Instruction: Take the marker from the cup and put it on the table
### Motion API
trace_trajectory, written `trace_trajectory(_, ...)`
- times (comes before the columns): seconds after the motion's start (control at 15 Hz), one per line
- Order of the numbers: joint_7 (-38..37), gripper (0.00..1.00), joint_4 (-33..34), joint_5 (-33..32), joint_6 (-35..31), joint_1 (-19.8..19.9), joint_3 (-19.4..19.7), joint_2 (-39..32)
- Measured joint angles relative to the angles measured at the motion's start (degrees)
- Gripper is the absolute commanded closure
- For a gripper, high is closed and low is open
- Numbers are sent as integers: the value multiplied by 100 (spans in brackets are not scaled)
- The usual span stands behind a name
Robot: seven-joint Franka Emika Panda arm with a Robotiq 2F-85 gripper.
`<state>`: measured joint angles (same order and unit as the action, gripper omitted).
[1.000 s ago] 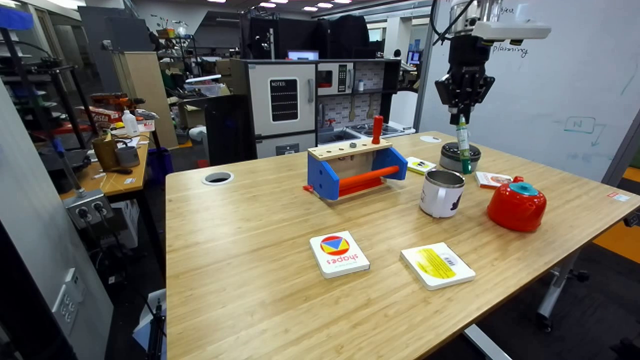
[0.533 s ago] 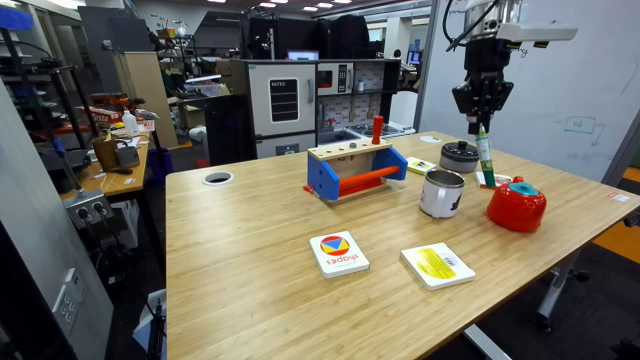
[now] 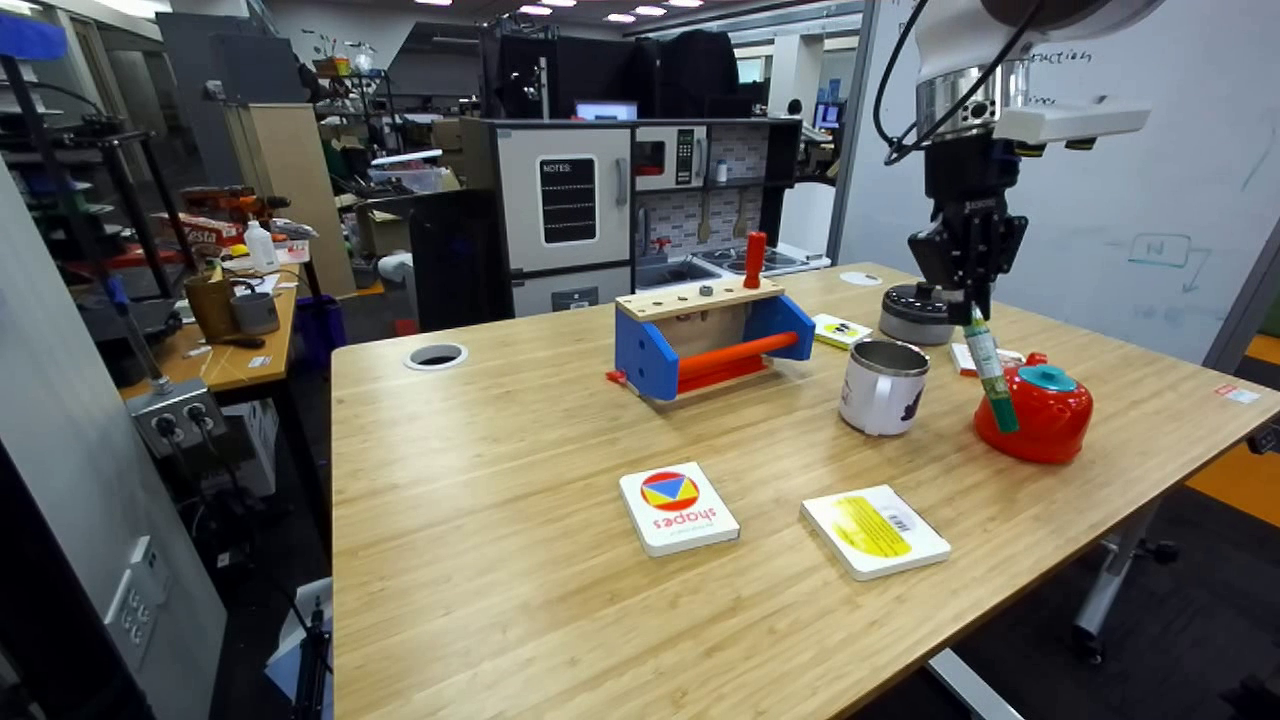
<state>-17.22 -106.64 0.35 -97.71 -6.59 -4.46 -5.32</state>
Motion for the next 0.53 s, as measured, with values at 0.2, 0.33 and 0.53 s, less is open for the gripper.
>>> trace_trajectory(0.2, 16, 95, -23, -2, -1, -74, -83, -33)
trace_trajectory(0.33, 16, 95, -23, -18, -3, -117, -128, -89)
trace_trajectory(0.53, 32, 95, -18, -128, -31, -159, -136, -324)
